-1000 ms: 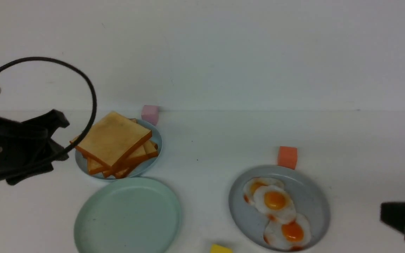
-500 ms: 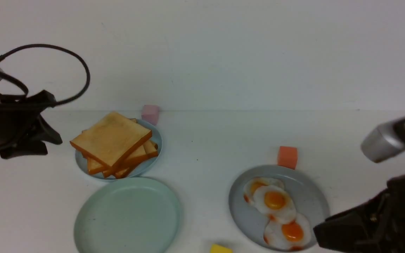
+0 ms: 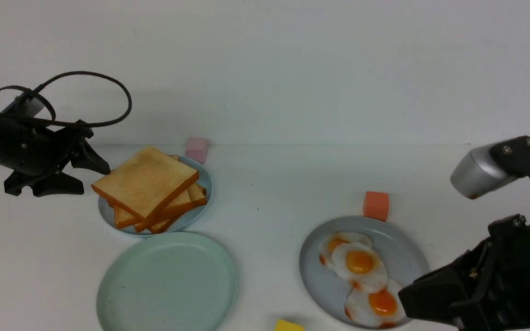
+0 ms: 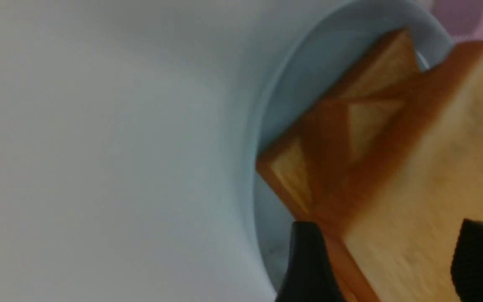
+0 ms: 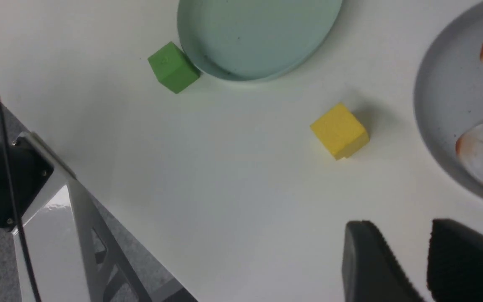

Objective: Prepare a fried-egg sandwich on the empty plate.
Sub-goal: Use the left arm to grab a slice of bread, then use the left arm to put a slice of bread into the empty plate in the middle

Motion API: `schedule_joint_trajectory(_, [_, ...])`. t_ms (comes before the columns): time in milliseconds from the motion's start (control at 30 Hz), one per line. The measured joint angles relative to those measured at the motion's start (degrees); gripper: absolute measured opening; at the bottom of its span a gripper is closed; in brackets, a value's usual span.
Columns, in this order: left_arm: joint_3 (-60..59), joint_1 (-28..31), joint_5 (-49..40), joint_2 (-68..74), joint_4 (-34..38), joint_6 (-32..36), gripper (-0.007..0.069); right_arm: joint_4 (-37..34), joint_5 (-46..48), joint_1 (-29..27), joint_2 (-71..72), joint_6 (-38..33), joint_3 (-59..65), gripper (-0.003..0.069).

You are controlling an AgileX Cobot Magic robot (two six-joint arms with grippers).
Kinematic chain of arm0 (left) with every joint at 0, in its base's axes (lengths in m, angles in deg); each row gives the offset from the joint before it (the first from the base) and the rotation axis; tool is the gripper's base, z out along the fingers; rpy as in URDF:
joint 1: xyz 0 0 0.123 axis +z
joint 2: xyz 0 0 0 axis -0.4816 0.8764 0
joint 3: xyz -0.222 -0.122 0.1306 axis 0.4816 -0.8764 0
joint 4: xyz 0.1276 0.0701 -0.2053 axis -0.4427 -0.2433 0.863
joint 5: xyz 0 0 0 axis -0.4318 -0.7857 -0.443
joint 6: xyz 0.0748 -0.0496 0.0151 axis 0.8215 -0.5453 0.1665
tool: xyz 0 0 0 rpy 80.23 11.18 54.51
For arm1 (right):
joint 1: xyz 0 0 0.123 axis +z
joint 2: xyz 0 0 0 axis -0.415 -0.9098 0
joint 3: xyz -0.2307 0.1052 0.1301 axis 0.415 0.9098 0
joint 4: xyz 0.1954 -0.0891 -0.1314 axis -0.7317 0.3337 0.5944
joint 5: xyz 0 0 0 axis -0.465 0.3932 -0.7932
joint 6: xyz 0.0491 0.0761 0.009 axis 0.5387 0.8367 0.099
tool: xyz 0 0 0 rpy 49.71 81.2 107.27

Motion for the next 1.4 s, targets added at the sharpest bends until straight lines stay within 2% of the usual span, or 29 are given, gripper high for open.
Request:
schedule_joint_trajectory(333, [1.1, 0.0, 0.8, 3.8, 2.5, 0.7, 0.0442, -0.2, 0.3, 0.0, 0.0, 0.0, 0.0, 0.0240])
schedule_joint_trajectory(500, [1.1, 0.0, 1.0, 3.8, 3.8, 2.6, 0.0350, -0.2, 0.3, 0.0, 0.0, 0.0, 0.0, 0.0240])
schedule_joint_trajectory(600, [1.1, 0.0, 1.0, 3.8, 4.5, 4.6, 0.0217, -0.2, 0.4, 0.0, 0.0, 0.0, 0.0, 0.0241])
schedule_joint_trajectory(667, [1.1, 0.0, 0.7, 3.8, 4.7, 5.0, 0.0154, -0.2, 0.4, 0.0, 0.0, 0.0, 0.0, 0.0241])
schedule_joint_trajectory(933, [1.2, 0.0, -0.3, 2.0, 3.4, 6.3, 0.0140, -0.2, 1.0, 0.0, 0.0, 0.0, 0.0, 0.0241])
schedule_joint_trajectory(1100, [1.8, 0.0, -3.7, -3.8, 2.8, 16.0, 0.0140, -0.2, 1.0, 0.0, 0.0, 0.0, 0.0, 0.0241])
schedule_joint_trajectory(1267, [2.4, -0.1, -19.9, -9.2, 3.1, 35.9, 0.0140, 0.6, 0.9, 0.0, 0.0, 0.0, 0.0, 0.0241])
schedule_joint_trajectory(1400, [-0.1, -1.0, -23.0, -9.5, 2.9, 43.3, 0.0139, 2.4, 0.7, 0.0, 0.0, 0.0, 0.0, 0.0241])
